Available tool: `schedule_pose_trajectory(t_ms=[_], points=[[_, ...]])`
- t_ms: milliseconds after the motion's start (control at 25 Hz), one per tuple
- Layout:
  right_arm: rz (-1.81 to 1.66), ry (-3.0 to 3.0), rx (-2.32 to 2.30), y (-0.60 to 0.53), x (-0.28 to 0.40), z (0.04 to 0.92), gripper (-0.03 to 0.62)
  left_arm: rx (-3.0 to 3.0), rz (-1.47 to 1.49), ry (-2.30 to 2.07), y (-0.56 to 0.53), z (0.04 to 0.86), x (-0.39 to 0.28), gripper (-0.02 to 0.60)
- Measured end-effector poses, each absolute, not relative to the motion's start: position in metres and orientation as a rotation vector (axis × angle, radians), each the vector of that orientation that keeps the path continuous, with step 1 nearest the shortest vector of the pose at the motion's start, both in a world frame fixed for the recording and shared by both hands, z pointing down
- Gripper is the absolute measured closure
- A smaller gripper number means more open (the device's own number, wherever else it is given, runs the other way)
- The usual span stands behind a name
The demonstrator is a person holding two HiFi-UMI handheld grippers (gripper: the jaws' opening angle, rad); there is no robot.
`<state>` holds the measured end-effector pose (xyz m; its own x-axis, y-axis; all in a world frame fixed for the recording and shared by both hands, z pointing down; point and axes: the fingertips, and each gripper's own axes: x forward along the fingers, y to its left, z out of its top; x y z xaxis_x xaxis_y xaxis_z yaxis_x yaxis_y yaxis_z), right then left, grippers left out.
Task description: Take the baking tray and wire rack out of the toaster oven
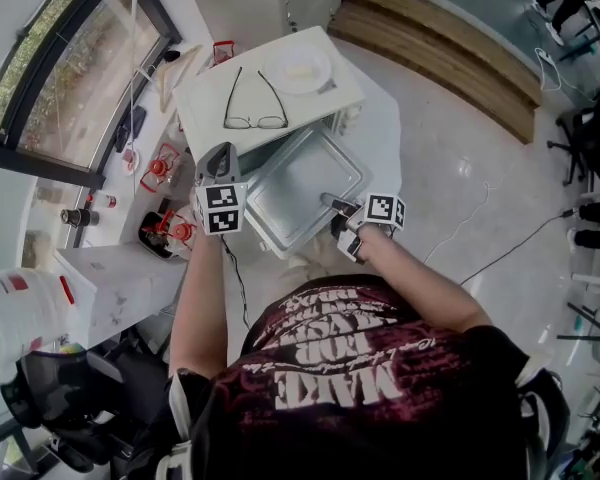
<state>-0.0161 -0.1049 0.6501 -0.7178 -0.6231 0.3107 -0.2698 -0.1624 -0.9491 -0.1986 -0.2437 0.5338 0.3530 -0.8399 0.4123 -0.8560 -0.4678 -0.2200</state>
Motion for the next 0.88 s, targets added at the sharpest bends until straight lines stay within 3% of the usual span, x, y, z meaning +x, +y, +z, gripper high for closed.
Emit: schedule_pose_trajectory(t_ms=[400,600,880], points=[[-1.985,1.829,-1.046,-0.087,0.033,0.656,0.565,2.539,0.75,-1.649,-0.247,0.526,-0.198,0.58],[-2.018,1.895,-1.016,-0.08,0.065,0.653,0.565,2.448,0.554,-1.847,-0.237,0.5,-0.2,0.579],[-2.063,2.0,-0.943,-0.081,0.126,0.65,0.564,2.352,0.35,-1.93,-0.204,0.475,-0.118,0.578]])
